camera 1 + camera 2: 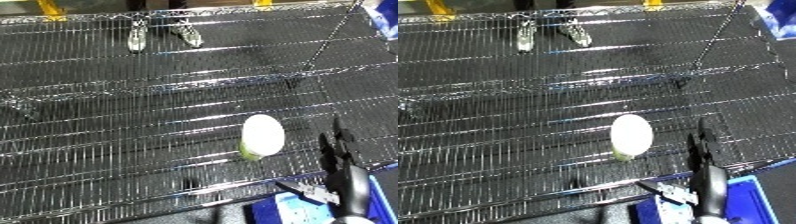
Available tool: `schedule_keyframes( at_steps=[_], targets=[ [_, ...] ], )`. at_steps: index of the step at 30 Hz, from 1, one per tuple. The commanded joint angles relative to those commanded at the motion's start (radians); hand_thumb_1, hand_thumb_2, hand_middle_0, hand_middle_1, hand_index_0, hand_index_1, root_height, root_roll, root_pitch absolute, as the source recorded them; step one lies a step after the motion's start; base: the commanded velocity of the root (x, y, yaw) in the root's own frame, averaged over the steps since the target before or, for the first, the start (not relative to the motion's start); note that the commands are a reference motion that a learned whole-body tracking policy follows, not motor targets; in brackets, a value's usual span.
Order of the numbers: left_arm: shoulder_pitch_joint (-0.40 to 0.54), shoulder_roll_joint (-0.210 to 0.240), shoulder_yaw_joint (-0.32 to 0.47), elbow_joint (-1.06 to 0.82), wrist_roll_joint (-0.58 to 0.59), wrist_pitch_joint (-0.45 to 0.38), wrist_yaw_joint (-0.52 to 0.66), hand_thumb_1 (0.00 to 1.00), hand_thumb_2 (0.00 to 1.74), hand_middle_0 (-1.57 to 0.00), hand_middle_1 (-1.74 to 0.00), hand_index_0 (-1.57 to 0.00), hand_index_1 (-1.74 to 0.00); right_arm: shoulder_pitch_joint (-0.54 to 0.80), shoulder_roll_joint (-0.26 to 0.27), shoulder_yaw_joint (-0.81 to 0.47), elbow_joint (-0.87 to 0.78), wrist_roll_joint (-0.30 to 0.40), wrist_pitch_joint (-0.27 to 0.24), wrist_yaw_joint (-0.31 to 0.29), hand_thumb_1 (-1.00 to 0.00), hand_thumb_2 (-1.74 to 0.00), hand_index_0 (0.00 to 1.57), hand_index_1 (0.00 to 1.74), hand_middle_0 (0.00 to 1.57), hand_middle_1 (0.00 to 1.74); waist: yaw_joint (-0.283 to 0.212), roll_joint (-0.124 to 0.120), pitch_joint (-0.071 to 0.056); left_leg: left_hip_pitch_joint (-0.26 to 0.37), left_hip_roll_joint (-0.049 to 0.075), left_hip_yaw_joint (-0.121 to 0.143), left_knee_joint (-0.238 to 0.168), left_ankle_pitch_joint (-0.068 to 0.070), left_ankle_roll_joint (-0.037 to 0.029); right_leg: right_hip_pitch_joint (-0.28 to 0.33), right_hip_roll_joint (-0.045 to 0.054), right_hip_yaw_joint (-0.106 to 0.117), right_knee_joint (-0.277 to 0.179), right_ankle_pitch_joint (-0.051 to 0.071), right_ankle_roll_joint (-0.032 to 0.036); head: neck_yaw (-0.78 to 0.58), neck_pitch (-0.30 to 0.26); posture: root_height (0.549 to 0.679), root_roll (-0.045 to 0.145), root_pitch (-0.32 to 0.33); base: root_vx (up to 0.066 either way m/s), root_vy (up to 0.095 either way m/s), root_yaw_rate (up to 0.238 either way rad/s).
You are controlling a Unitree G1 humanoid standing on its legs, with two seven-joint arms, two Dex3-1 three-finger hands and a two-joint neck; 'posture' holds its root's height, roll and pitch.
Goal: Pick up the object and place it into the box
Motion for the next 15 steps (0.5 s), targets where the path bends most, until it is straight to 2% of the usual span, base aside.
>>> schedule_keyframes(
  at_steps=[8, 15],
  targets=[
    [-0.038, 0.008, -0.012, -0.010, -0.002, -0.012, -0.010, 1.00, 1.74, -1.57, -1.74, -1.57, -1.74, -0.060, -0.005, 0.033, 0.059, 0.020, 0.038, 0.008, 0.00, 0.00, 0.00, 0.00, 0.00, 0.00, 0.007, 0.014, 0.000, -0.061, -0.003, 0.004, 0.017, -0.003, 0.0027, -0.067, 0.0024, 0.002, 0.034, -0.007, -0.0023, 0.032, 0.018, 0.628, 0.050, 0.162, -0.008, -0.020, 0.010],
    [-0.076, 0.009, -0.007, -0.031, -0.004, -0.047, -0.007, 1.00, 1.74, -1.57, -1.74, -1.57, -1.74, -0.123, -0.009, 0.064, 0.133, 0.038, 0.041, 0.024, 0.00, 0.00, 0.00, 0.00, 0.00, 0.00, 0.020, 0.026, 0.000, -0.091, -0.006, 0.005, 0.023, -0.003, 0.0051, -0.102, 0.0027, -0.001, 0.049, -0.013, -0.0073, 0.045, 0.041, 0.626, 0.052, 0.185, 0.005, -0.008, 0.008]
  ],
)
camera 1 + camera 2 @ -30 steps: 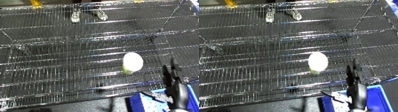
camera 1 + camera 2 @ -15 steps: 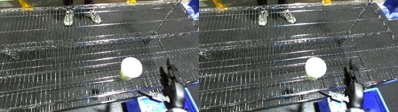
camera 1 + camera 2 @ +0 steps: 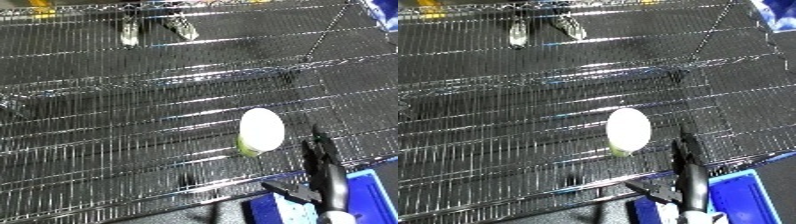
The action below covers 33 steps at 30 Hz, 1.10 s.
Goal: Pick up the object and place it into the box
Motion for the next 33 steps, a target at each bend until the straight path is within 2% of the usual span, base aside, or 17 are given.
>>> schedule_keyframes(
  at_steps=[11, 17, 25, 33],
  targets=[
    [-0.033, 0.009, 0.010, -0.013, -0.006, 0.006, 0.036, 1.00, 1.74, -1.57, -1.74, -1.57, -1.74, -0.131, -0.018, 0.034, 0.089, -0.013, -0.001, 0.001, 0.00, 0.00, 0.00, 0.00, 0.00, 0.00, 0.025, 0.018, 0.000, -0.044, -0.006, -0.003, 0.010, 0.004, -0.0004, -0.046, -0.0004, -0.011, 0.025, -0.009, -0.0055, 0.050, 0.050, 0.621, 0.053, 0.213, 0.015, -0.006, 0.036],
    [-0.031, 0.016, 0.007, -0.020, -0.019, 0.013, 0.040, 1.00, 1.74, -1.57, -1.74, -1.57, -1.74, -0.198, -0.040, 0.052, 0.123, -0.019, 0.004, -0.011, 0.00, 0.00, 0.00, 0.00, 0.00, 0.00, 0.040, 0.028, 0.000, -0.077, -0.009, -0.008, 0.021, 0.006, 0.0047, -0.081, 0.0017, -0.015, 0.046, -0.017, -0.0081, 0.065, 0.081, 0.620, 0.051, 0.234, 0.016, 0.000, 0.041],
    [-0.031, 0.019, -0.002, -0.012, -0.035, 0.011, 0.042, 1.00, 1.74, -1.57, -1.74, -1.57, -1.74, -0.264, -0.044, 0.084, 0.185, 0.010, 0.000, -0.005, -0.40, -0.70, 0.63, 0.70, 0.63, 0.70, 0.060, 0.039, 0.000, -0.110, -0.013, -0.015, 0.035, 0.007, 0.0105, -0.115, 0.0031, -0.019, 0.074, -0.027, -0.0124, 0.091, 0.102, 0.617, 0.048, 0.253, 0.017, -0.005, 0.052],
    [-0.029, 0.035, 0.000, -0.021, -0.047, 0.014, 0.033, 1.00, 1.74, -1.57, -1.74, -1.57, -1.74, -0.274, -0.043, 0.097, 0.194, 0.023, 0.000, -0.003, -0.80, -1.39, 1.26, 1.39, 1.26, 1.39, 0.065, 0.036, 0.000, -0.121, -0.017, -0.022, 0.047, 0.003, 0.0156, -0.123, 0.0055, -0.023, 0.083, -0.029, -0.0138, 0.094, 0.101, 0.616, 0.045, 0.256, 0.002, -0.013, 0.023]
  ],
)
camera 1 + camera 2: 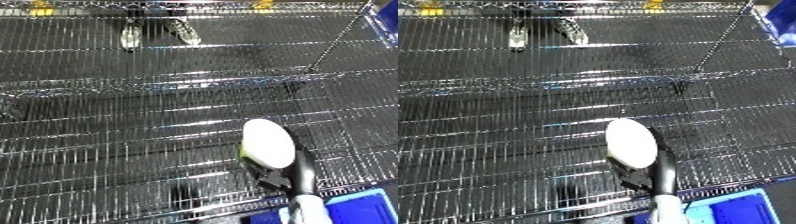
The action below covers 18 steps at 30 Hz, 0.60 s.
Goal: Pick up the object and place it into the box
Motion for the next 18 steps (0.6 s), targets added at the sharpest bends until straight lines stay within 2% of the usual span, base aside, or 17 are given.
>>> schedule_keyframes(
  at_steps=[3, 10, 18],
  targets=[
    [0.000, 0.000, -0.001, 0.001, -0.002, 0.000, -0.004, 1.00, 1.74, -1.57, -1.74, -1.57, -1.74, 0.006, -0.001, 0.000, 0.002, 0.003, -0.006, 0.003, -0.95, -1.65, 1.49, 1.65, 1.49, 1.65, -0.002, -0.002, 0.000, 0.003, -0.001, -0.001, -0.001, 0.000, -0.0002, 0.004, 0.0011, -0.001, -0.003, 0.001, 0.0005, 0.003, -0.002, 0.616, 0.044, 0.256, -0.018, 0.003, -0.020],
    [0.016, -0.004, 0.006, 0.002, -0.005, -0.016, -0.011, 1.00, 1.74, -1.57, -1.74, -1.57, -1.74, 0.040, -0.002, -0.018, -0.070, -0.028, -0.037, -0.003, -0.95, -1.65, 1.49, 1.65, 1.49, 1.65, -0.013, -0.010, 0.000, 0.026, 0.002, -0.001, -0.025, 0.005, -0.0007, 0.026, 0.0060, -0.001, -0.029, 0.008, 0.0014, -0.016, 0.003, 0.620, 0.044, 0.252, -0.047, 0.024, -0.038],
    [0.051, -0.029, 0.022, -0.004, 0.018, -0.032, -0.012, 1.00, 1.74, -1.57, -1.74, -1.57, -1.74, 0.136, 0.021, -0.075, -0.280, -0.075, -0.051, -0.017, -0.95, -1.65, 1.49, 1.65, 1.49, 1.65, -0.038, -0.032, 0.000, 0.059, 0.010, 0.001, -0.049, 0.010, -0.0015, 0.057, 0.0185, 0.001, -0.058, 0.019, 0.0052, -0.042, 0.006, 0.624, 0.041, 0.239, -0.071, 0.028, -0.061]
  ],
)
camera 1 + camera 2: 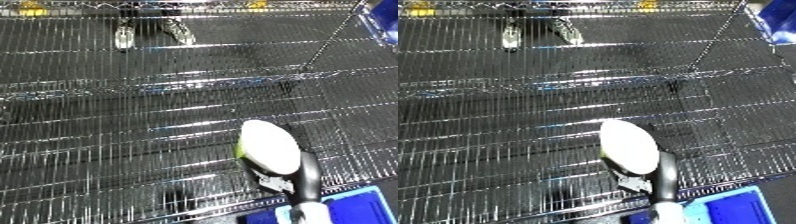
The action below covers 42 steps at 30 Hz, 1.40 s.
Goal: Pick up the object and place it into the box
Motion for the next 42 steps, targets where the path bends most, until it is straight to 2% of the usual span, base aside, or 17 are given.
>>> schedule_keyframes(
  at_steps=[8, 18, 23, 28, 31, 35, 38, 42],
  targets=[
    [0.030, -0.034, 0.019, 0.007, 0.020, -0.010, -0.002, 1.00, 1.74, -1.57, -1.74, -1.57, -1.74, 0.120, 0.045, -0.053, -0.205, -0.047, -0.008, 0.007, -0.95, -1.65, 1.49, 1.65, 1.49, 1.65, -0.034, -0.028, 0.000, 0.053, 0.013, 0.008, -0.012, -0.006, -0.0030, 0.055, 0.0076, 0.007, -0.029, 0.008, 0.0030, -0.020, -0.019, 0.628, 0.039, 0.207, -0.057, 0.056, -0.077],
    [0.060, -0.065, 0.035, 0.004, 0.037, -0.009, 0.002, 1.00, 1.74, -1.57, -1.74, -1.57, -1.74, 0.259, 0.107, -0.087, -0.350, -0.057, -0.019, 0.033, -0.95, -1.65, 1.49, 1.65, 1.49, 1.65, -0.066, -0.058, 0.000, 0.163, 0.028, 0.010, -0.057, -0.009, -0.0042, 0.158, 0.0079, 0.018, -0.089, 0.018, 0.0110, -0.023, -0.070, 0.636, 0.038, 0.154, -0.024, 0.046, -0.048],
    [0.073, -0.072, 0.036, 0.007, 0.035, -0.001, 0.004, 1.00, 1.74, -1.57, -1.74, -1.57, -1.74, 0.321, 0.144, -0.083, -0.396, -0.071, -0.029, 0.060, -0.95, -1.65, 1.49, 1.65, 1.49, 1.65, -0.081, -0.071, 0.000, 0.242, 0.038, 0.012, -0.103, -0.005, -0.0077, 0.231, 0.0099, 0.022, -0.137, 0.025, 0.0164, -0.015, -0.131, 0.643, 0.037, 0.122, -0.018, 0.036, -0.064],
    [0.091, -0.078, 0.038, 0.017, 0.035, 0.015, 0.001, 1.00, 1.74, -1.57, -1.74, -1.57, -1.74, 0.394, 0.166, -0.082, -0.417, -0.055, -0.050, 0.099, -0.95, -1.65, 1.49, 1.65, 1.49, 1.65, -0.096, -0.083, 0.000, 0.342, 0.051, 0.012, -0.155, 0.002, -0.0141, 0.327, 0.0052, 0.026, -0.197, 0.033, 0.0233, 0.004, -0.246, 0.650, 0.040, 0.078, -0.011, 0.039, -0.080],
    [0.102, -0.081, 0.036, 0.039, 0.034, 0.017, -0.006, 1.00, 1.74, -1.57, -1.74, -1.57, -1.74, 0.434, 0.174, -0.086, -0.411, -0.034, -0.065, 0.121, -0.95, -1.65, 1.49, 1.65, 1.49, 1.65, -0.105, -0.086, -0.012, 0.394, 0.062, 0.015, -0.183, 0.005, -0.0197, 0.379, -0.0033, 0.029, -0.229, 0.037, 0.0277, 0.019, -0.335, 0.654, 0.042, 0.056, 0.015, 0.033, -0.091],
    [0.125, -0.088, 0.031, 0.062, 0.031, 0.014, -0.016, 1.00, 1.74, -1.57, -1.74, -1.57, -1.74, 0.493, 0.181, -0.096, -0.399, -0.006, -0.076, 0.147, -0.95, -1.65, 1.49, 1.65, 1.49, 1.65, -0.118, -0.085, -0.040, 0.453, 0.072, 0.023, -0.217, 0.006, -0.0274, 0.439, -0.0166, 0.033, -0.276, 0.044, 0.0330, 0.041, -0.430, 0.659, 0.048, 0.034, 0.027, 0.046, -0.122],
    [0.143, -0.094, 0.027, 0.076, 0.027, 0.007, -0.024, 1.00, 1.74, -1.57, -1.74, -1.57, -1.74, 0.532, 0.183, -0.102, -0.384, 0.011, -0.079, 0.163, -0.95, -1.65, 1.49, 1.65, 1.49, 1.65, -0.127, -0.082, -0.057, 0.487, 0.078, 0.029, -0.235, 0.003, -0.0315, 0.476, -0.0232, 0.035, -0.304, 0.048, 0.0338, 0.062, -0.481, 0.662, 0.053, 0.021, 0.039, 0.045, -0.115],
    [0.164, -0.102, 0.027, 0.086, 0.021, 0.001, -0.038, 1.00, 1.74, -1.57, -1.74, -1.57, -1.74, 0.579, 0.181, -0.109, -0.369, 0.025, -0.079, 0.180, -0.95, -1.65, 1.49, 1.65, 1.49, 1.65, -0.141, -0.075, -0.072, 0.523, 0.084, 0.039, -0.253, 0.002, -0.0359, 0.510, -0.0283, 0.041, -0.331, 0.049, 0.0335, 0.087, -0.505, 0.665, 0.059, 0.007, 0.042, 0.050, -0.117]
  ],
)
